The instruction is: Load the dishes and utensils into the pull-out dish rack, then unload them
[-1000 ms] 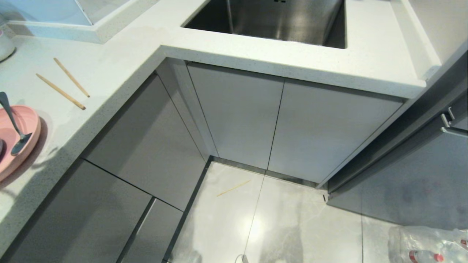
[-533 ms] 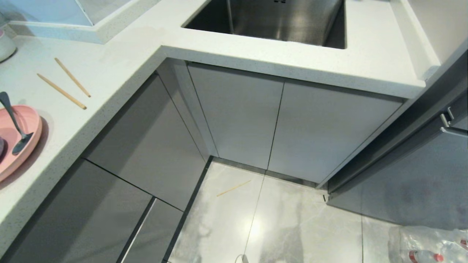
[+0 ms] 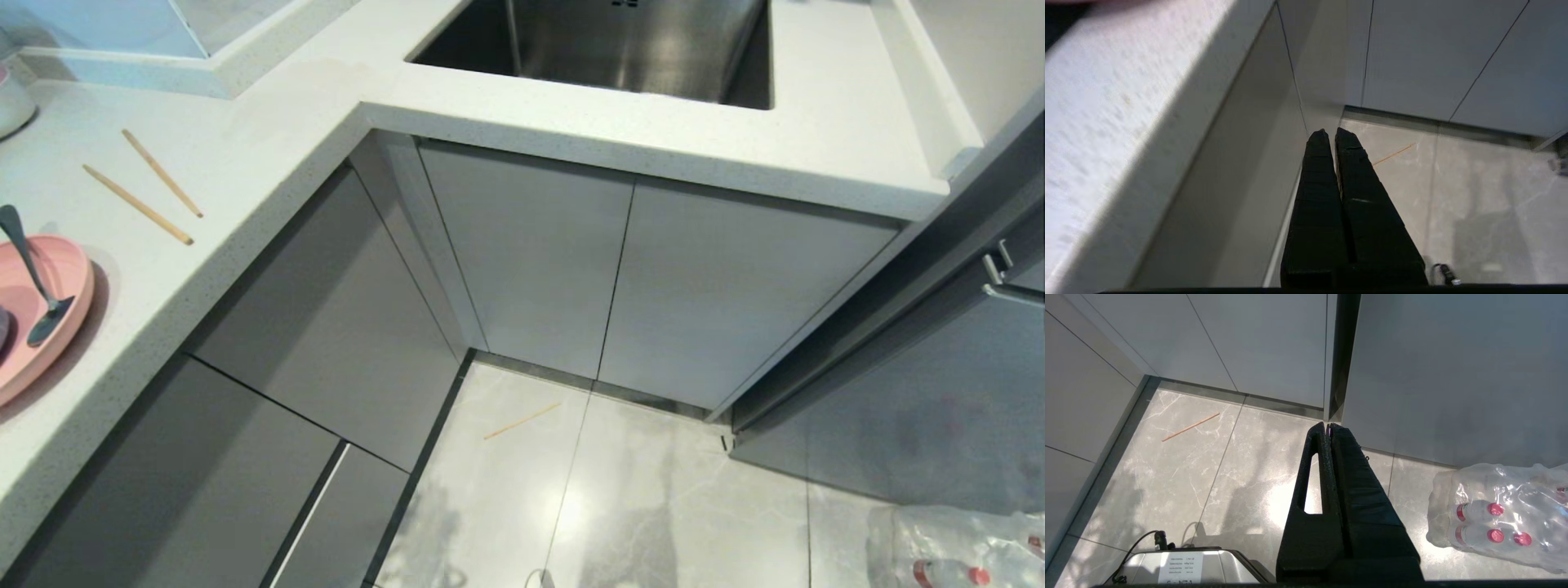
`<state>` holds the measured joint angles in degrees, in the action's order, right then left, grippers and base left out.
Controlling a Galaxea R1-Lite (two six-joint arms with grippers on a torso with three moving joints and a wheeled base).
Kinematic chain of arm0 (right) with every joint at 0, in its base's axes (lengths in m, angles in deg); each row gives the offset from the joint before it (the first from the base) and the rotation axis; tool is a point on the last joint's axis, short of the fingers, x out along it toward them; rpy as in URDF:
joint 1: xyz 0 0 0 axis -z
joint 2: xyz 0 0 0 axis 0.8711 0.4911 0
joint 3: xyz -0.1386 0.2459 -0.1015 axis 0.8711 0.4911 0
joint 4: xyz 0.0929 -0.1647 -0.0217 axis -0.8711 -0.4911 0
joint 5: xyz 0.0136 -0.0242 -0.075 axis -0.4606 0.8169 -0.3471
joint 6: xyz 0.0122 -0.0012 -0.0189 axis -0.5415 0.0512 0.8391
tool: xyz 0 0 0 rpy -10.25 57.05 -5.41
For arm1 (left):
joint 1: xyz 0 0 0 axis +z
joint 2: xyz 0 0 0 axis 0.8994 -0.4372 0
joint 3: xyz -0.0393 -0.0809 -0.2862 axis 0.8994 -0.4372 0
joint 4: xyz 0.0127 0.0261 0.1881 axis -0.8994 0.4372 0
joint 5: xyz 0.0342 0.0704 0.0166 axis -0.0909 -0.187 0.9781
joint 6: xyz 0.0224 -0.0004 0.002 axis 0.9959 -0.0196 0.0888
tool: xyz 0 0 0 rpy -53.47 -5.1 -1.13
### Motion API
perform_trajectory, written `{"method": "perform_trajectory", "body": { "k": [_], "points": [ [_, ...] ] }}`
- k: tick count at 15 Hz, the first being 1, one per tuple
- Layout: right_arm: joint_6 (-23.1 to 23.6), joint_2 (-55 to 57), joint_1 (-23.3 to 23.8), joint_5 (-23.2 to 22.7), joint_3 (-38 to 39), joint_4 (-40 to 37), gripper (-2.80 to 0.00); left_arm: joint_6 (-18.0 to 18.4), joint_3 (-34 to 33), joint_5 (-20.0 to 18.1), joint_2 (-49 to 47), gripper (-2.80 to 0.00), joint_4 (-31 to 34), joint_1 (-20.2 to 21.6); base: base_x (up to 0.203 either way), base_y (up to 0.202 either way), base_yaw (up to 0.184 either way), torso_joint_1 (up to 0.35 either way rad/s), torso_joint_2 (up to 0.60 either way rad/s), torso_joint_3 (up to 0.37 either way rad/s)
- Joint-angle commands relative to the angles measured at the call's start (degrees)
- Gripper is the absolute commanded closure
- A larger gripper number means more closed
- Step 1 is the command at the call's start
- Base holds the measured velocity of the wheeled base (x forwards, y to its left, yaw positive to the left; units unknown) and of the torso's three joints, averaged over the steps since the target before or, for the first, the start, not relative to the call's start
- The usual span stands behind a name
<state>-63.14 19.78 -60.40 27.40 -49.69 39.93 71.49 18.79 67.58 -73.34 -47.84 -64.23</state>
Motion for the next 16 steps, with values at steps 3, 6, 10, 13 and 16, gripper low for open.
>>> {"method": "perform_trajectory", "body": {
  "k": [3, 6, 10, 13, 16],
  "points": [
    [-0.01, 0.09, -0.01, 0.07, 0.00, 0.02, 0.00, -6.62, -3.85, -4.70, 0.87, 0.00, -0.52, -0.02, 0.000, 0.000, 0.000, 0.000, 0.00, 0.000],
    [-0.01, 0.08, -0.01, 0.00, 0.00, 0.02, 0.00, -2.79, -3.99, -4.59, 0.88, 0.00, 1.14, -0.01, 0.000, 0.000, 0.000, 0.000, 0.00, 0.000],
    [-0.01, 0.07, -0.01, 0.00, 0.00, 0.02, 0.00, -2.46, -3.82, -5.25, 0.87, 0.00, 3.11, -0.02, 0.000, 0.000, 0.000, 0.000, 0.00, 0.000],
    [-0.01, 0.00, -0.01, 0.00, 0.00, 0.02, 0.00, -5.64, -4.09, -3.92, 0.87, 0.00, 2.07, -0.02, 0.000, 0.000, 0.000, 0.000, 0.00, 0.000],
    [-0.01, 0.00, -0.01, 0.02, 0.00, -0.04, 0.00, -6.48, -4.13, -3.44, 0.87, 0.00, 1.99, -0.02, 0.000, 0.000, 0.000, 0.000, 0.00, 0.000]
  ]
}}
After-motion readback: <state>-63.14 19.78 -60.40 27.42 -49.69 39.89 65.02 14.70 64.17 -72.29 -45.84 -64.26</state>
